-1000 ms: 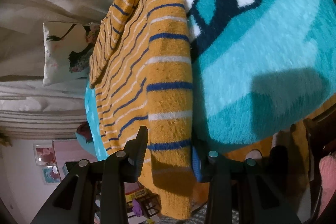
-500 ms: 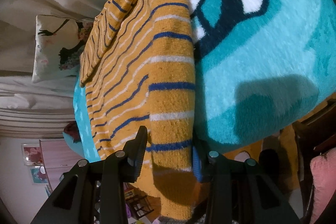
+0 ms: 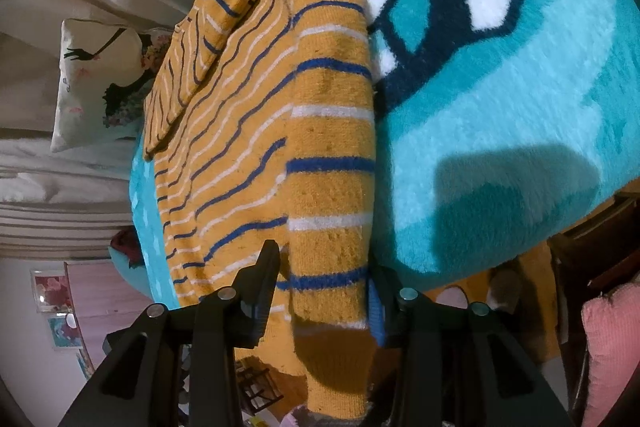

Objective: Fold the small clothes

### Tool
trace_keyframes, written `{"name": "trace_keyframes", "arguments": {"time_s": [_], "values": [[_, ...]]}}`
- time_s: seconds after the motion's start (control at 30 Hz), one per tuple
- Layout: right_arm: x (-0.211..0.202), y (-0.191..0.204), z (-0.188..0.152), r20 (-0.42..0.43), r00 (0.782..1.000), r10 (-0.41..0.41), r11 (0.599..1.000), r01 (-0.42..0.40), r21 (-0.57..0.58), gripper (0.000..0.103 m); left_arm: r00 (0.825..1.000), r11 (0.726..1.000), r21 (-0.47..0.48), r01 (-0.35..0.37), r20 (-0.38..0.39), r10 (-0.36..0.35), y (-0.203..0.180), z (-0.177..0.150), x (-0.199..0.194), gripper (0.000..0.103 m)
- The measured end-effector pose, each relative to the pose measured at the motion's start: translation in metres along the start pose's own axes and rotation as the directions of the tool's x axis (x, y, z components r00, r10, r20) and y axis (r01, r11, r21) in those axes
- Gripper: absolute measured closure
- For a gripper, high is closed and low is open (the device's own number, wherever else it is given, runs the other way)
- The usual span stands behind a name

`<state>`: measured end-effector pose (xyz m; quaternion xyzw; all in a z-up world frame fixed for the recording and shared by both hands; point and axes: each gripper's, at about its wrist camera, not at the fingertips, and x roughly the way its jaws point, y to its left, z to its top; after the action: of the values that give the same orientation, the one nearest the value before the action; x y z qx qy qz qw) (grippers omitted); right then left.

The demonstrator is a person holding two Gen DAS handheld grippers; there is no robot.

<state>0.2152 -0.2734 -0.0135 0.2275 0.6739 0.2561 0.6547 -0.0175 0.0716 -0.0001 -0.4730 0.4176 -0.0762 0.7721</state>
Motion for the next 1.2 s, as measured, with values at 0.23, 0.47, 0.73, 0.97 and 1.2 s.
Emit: {"name": "trace_keyframes", "arguments": {"time_s": [0.23, 0.47, 0.73, 0.97, 1.2], "values": [[0.002, 0.001, 0.004, -0.031, 0.999, 0.018, 0.999, -0.019, -0.031, 0.054, 0.999, 0.996, -0.078, -0.039, 0.014, 0.04, 0.016, -0.004, 0.014, 0.041], [0.003, 0.013, -0.01, -0.044, 0.998, -0.033, 0.99, 0.027, -0.137, 0.051, 0.999, 0.99, -0.139, -0.013, 0.029, 0.017, 0.007, -0.006, 0.022, 0.064], [0.007, 0.016, -0.017, -0.06, 0.994, -0.089, 0.974, 0.074, -0.215, 0.07, 0.993, 0.961, -0.259, -0.091, 0.052, 0.108, 0.006, -0.004, 0.008, 0.093], [-0.006, -0.003, -0.016, -0.071, 0.997, -0.043, 0.983, 0.029, -0.182, 0.091, 0.974, 0.952, -0.241, -0.188, 0.079, 0.212, -0.023, -0.007, -0.008, 0.095], [-0.041, 0.0, -0.038, -0.102, 0.994, 0.035, 0.959, -0.062, -0.277, 0.094, 0.955, 0.952, -0.187, -0.242, 0.126, 0.268, -0.056, -0.02, -0.042, 0.095]]}}
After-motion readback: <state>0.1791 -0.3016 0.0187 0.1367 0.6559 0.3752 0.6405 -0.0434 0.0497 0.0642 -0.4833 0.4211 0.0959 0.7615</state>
